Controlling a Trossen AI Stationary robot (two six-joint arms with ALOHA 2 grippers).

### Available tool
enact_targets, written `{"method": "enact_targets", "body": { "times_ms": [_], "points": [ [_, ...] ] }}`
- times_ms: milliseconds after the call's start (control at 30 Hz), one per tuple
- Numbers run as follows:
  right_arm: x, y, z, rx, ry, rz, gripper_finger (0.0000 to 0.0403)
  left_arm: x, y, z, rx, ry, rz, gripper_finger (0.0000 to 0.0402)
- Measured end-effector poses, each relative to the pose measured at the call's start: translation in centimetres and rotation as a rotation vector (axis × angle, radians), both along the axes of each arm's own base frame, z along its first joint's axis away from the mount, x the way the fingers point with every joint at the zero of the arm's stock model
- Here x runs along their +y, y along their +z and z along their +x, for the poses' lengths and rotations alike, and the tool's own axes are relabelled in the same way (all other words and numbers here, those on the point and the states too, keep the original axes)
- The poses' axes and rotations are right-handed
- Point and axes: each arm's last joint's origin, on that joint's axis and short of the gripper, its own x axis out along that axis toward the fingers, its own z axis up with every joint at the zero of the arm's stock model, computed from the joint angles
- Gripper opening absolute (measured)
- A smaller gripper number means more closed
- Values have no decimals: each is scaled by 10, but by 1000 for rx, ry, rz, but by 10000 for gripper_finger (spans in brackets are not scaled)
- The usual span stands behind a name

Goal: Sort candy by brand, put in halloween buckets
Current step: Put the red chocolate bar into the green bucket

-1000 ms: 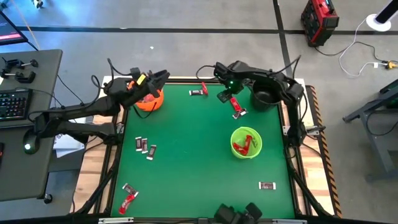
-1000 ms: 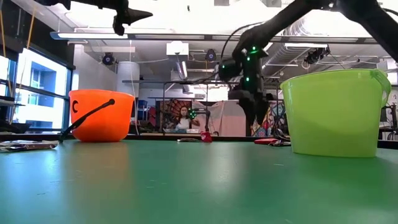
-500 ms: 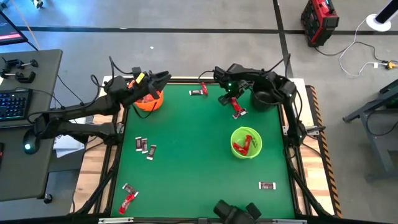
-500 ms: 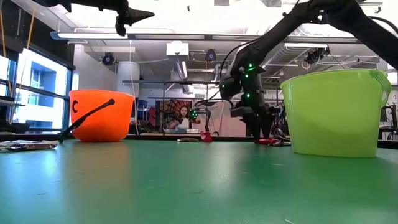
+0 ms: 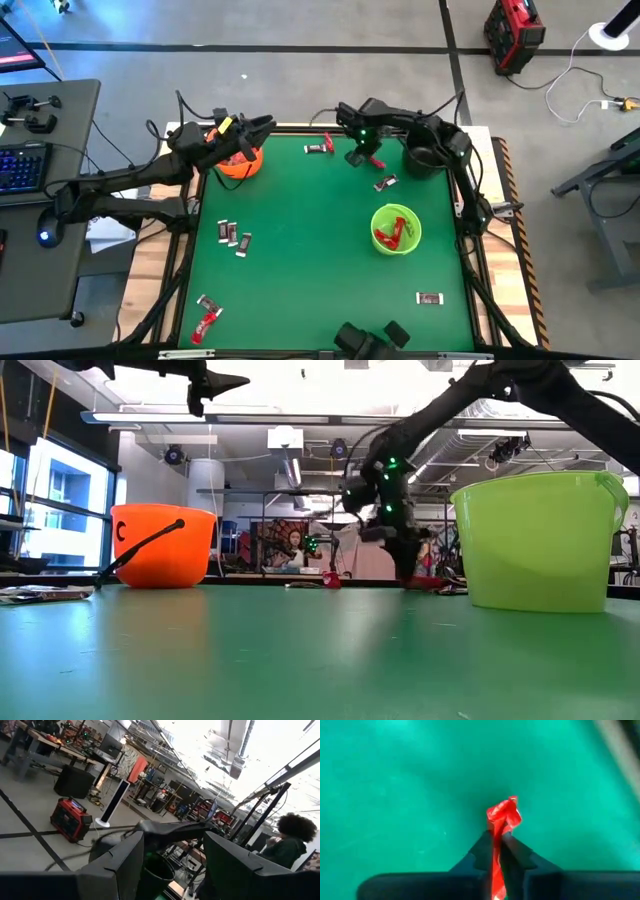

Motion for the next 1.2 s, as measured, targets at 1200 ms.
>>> {"method": "enact_targets", "body": {
  "times_ms": [1200],
  "points": [
    [240, 108, -122, -436, -129, 312, 1, 13, -6, -5, 158, 46, 140, 197]
  ]
}}
